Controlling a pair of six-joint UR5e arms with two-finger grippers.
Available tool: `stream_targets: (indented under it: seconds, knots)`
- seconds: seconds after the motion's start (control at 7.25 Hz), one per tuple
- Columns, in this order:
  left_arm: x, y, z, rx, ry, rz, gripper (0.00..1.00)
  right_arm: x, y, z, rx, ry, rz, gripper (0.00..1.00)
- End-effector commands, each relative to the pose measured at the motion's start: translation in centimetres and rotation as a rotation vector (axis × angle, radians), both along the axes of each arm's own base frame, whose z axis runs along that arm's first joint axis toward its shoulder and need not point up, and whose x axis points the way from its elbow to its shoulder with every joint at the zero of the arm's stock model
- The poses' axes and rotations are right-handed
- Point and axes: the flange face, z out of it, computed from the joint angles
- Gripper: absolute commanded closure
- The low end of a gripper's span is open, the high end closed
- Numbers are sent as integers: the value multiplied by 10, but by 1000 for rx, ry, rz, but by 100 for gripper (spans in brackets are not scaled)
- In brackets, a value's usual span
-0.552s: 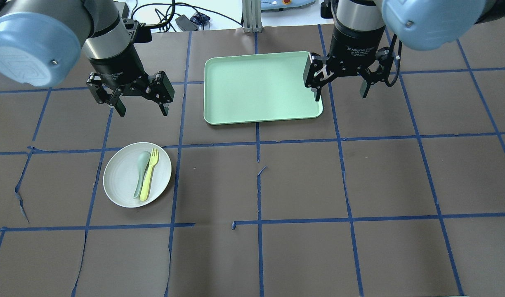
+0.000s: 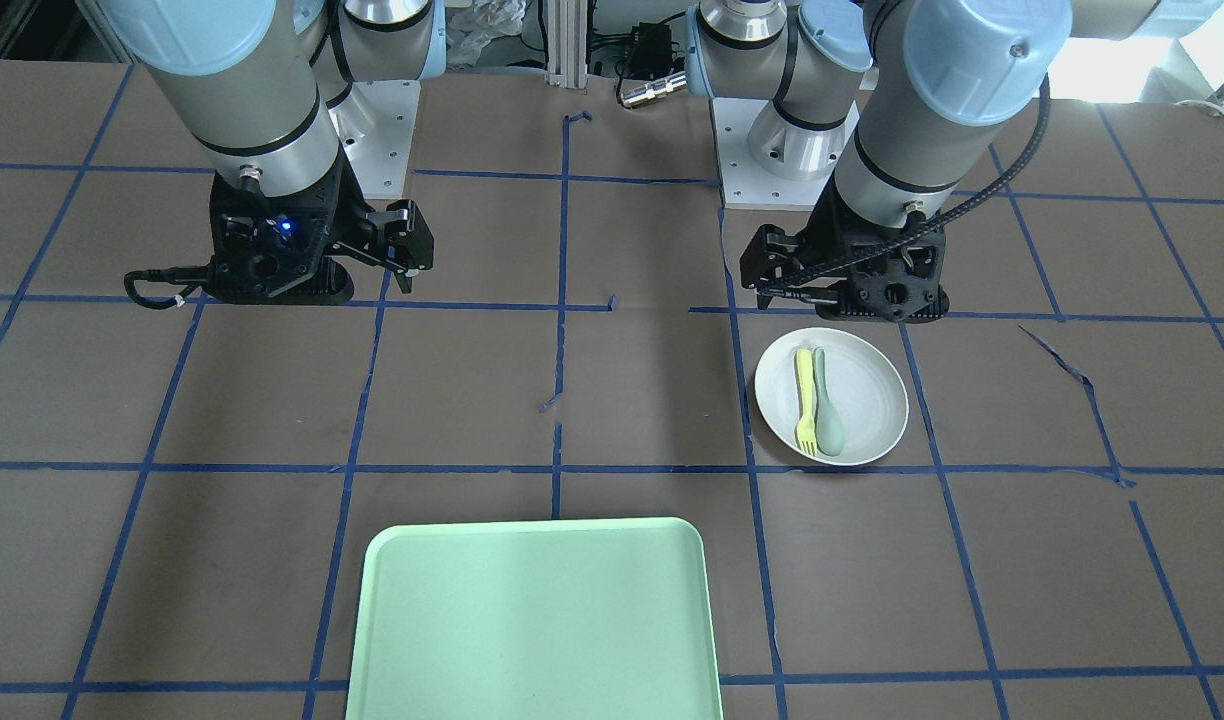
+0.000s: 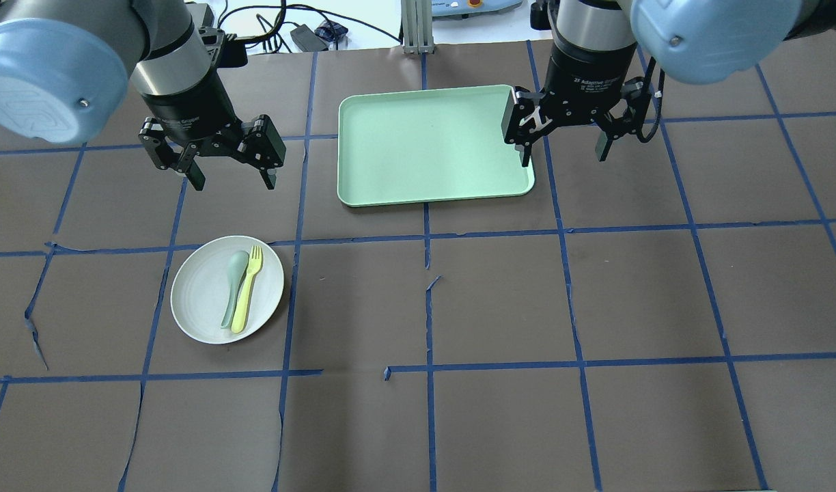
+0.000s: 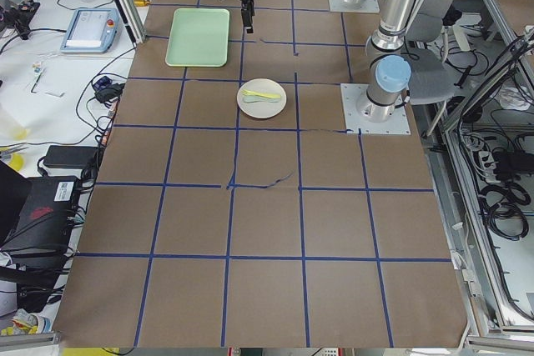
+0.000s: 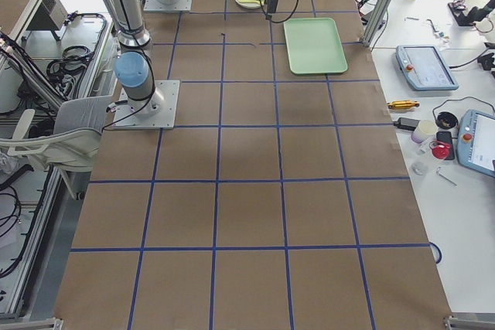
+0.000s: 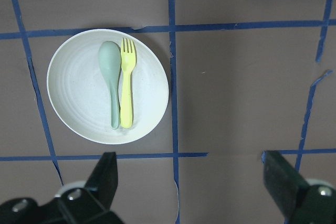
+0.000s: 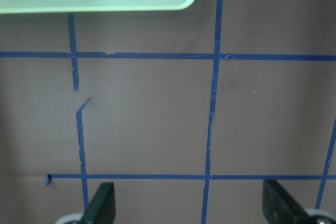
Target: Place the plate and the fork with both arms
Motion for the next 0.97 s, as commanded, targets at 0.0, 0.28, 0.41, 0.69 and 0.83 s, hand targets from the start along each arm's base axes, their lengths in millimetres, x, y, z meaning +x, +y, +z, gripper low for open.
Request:
stream_targets:
  seconds: [0.0, 0.28, 0.41, 0.69, 0.83]
  knots:
    - [0, -1, -2, 4, 5, 1, 0, 0, -1, -2, 5, 3, 0, 0]
    - [0, -1, -2, 3, 5, 1, 0, 0, -2, -2, 3, 1, 0, 0]
    - [0, -1, -1, 0, 4, 1, 0, 0, -2, -1, 1, 2, -1, 0]
    - [-1, -5, -4, -3, 10, 0, 0, 0, -1, -2, 10, 4, -1, 0]
    - [-1, -5, -2, -17, 9, 0, 0, 0, -3, -2, -1, 2, 0, 0]
